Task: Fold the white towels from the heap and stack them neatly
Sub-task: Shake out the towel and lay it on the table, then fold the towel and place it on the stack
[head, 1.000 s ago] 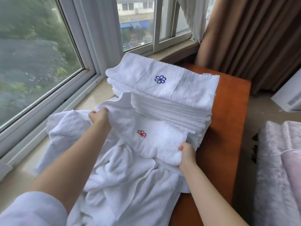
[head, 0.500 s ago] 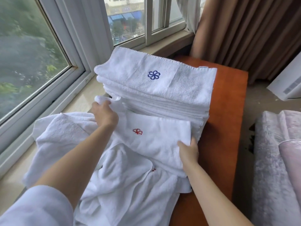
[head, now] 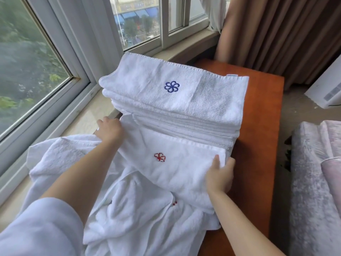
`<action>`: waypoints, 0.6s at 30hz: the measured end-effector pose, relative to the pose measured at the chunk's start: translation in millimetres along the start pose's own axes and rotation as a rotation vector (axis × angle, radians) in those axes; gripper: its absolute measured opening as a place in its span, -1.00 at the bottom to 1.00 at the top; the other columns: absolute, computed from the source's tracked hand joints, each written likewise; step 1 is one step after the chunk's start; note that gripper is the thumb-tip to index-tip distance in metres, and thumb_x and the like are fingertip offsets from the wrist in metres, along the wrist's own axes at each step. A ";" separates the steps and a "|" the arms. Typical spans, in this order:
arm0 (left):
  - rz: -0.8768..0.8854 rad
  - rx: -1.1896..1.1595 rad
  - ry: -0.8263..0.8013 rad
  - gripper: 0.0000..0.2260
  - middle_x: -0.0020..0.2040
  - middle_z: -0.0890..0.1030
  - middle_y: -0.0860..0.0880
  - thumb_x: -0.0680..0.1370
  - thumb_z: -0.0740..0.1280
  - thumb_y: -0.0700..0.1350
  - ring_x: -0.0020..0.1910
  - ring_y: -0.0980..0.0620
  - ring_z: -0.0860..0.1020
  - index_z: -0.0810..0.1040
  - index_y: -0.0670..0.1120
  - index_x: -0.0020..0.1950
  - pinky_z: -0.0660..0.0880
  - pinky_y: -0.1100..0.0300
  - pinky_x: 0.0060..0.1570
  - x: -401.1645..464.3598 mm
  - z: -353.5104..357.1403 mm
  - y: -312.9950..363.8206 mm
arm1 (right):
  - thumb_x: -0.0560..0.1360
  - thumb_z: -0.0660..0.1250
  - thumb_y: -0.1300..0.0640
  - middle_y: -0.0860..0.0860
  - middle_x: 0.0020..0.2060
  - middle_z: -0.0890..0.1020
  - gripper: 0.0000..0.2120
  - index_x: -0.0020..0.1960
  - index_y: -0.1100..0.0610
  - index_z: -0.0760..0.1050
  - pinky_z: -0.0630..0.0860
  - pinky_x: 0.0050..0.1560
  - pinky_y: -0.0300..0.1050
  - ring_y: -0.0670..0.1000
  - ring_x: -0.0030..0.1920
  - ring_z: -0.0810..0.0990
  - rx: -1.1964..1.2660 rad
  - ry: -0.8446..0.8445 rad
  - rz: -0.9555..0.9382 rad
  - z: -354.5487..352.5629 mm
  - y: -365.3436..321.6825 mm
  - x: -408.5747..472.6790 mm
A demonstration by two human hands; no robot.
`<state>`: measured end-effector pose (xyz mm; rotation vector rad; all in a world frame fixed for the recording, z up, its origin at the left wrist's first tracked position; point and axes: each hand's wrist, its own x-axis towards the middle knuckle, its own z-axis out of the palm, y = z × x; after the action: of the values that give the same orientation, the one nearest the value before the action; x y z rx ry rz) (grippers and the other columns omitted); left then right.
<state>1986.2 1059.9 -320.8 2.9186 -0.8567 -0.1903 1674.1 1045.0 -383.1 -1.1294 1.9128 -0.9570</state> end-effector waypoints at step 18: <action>0.339 0.332 -0.403 -0.41 0.60 -0.08 -0.07 0.57 -0.10 0.32 0.56 -0.20 -0.12 -0.16 0.20 0.55 -0.03 -0.44 0.33 -13.5 38.1 16.8 | 0.55 0.25 -0.16 0.03 0.55 0.02 -0.42 0.51 -0.05 0.20 0.00 0.48 0.02 0.08 0.53 0.00 -0.628 -0.372 -0.470 16.9 -0.8 -35.4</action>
<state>1960.4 1051.0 -355.1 3.0062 -1.5621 -0.6832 1701.8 1072.8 -383.3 -2.0256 1.7009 -0.3086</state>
